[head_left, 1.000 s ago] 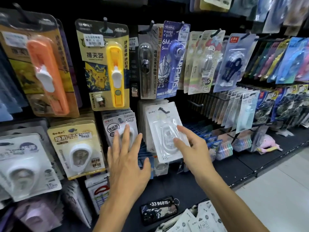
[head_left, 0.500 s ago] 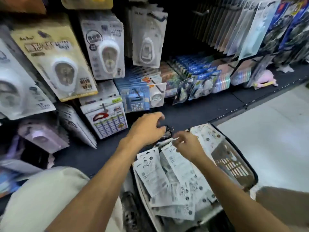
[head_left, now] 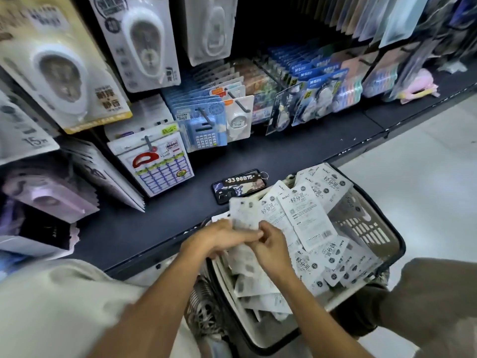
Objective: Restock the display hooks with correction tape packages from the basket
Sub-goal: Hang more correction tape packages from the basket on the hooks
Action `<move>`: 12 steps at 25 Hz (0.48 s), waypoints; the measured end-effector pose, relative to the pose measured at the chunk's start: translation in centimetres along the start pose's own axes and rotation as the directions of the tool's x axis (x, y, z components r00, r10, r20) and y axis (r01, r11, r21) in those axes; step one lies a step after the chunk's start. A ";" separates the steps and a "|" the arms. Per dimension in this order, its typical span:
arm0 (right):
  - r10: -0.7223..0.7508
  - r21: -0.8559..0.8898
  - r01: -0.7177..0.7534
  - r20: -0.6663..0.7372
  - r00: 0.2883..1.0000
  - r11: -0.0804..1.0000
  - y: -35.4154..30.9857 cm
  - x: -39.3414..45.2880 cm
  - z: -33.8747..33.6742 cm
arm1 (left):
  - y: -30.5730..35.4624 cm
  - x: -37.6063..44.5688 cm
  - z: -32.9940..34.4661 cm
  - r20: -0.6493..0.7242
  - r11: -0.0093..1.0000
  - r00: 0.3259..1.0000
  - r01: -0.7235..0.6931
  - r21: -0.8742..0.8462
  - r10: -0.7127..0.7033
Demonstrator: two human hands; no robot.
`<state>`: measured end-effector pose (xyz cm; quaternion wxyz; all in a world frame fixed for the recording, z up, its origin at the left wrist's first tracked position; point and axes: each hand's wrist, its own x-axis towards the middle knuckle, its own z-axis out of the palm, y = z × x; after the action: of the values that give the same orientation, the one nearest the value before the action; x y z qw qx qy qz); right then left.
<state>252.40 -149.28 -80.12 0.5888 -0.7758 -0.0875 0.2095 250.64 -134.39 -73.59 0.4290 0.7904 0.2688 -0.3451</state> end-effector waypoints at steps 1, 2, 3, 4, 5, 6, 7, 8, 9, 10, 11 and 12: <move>-0.012 0.157 0.006 0.043 0.999 0.988 -1.1 0.0 -0.5 | 0.2 -0.1 0.5 0.043 0.989 0.998 -0.046 -0.142 0.053; -0.038 0.254 0.001 0.142 0.989 0.967 -2.0 0.2 -1.0 | 0.5 -0.1 1.0 0.030 0.956 0.992 -0.109 -0.273 0.121; -0.049 0.315 -0.032 0.246 0.968 0.949 -2.4 0.6 -1.4 | 0.6 0.2 1.2 -0.047 0.918 0.988 -0.156 -0.366 0.149; -0.039 0.323 -0.057 0.285 0.958 0.945 -2.4 0.9 -1.7 | 0.6 0.5 1.2 -0.162 0.884 0.978 -0.188 -0.429 0.130; 0.009 0.298 -0.082 0.238 0.971 0.951 -2.3 1.3 -2.2 | 0.7 0.8 1.1 -0.283 0.865 0.955 -0.212 -0.454 0.086; 0.094 0.188 -0.107 0.075 0.993 0.976 -1.8 1.8 -2.9 | 0.6 1.1 1.0 -0.366 0.854 0.929 -0.230 -0.467 0.051; 0.168 -0.010 -0.171 -0.151 0.974 0.985 -1.0 2.3 -3.8 | 0.4 1.4 1.1 -0.408 0.850 0.912 -0.243 -0.468 0.036; 0.198 -0.250 -0.289 -0.334 0.922 0.924 -0.3 2.9 -5.2 | 0.3 1.6 1.3 -0.411 0.853 0.910 -0.248 -0.459 0.043; 0.211 -0.434 -0.404 -0.427 0.879 0.805 0.6 3.4 -6.9 | 0.4 1.6 1.5 -0.403 0.871 0.913 -0.245 -0.427 0.060; 0.231 -0.529 -0.471 -0.458 0.859 0.706 1.4 3.9 -8.7 | 0.4 1.7 1.9 -0.399 0.893 0.914 -0.238 -0.382 0.073; 0.270 -0.537 -0.506 -0.459 0.847 0.674 1.9 4.3 -10.3 | 0.4 1.9 2.3 -0.397 0.914 0.915 -0.222 -0.340 0.075; 0.307 -0.506 -0.523 -0.450 0.839 0.686 2.0 4.4 -11.5 | 0.3 2.3 2.8 -0.389 0.925 0.919 -0.201 -0.321 0.065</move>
<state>261.05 -158.28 -80.49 0.2476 -0.9456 0.1299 0.1663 251.40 -136.66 -76.30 0.5285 0.7674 0.3476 -0.1045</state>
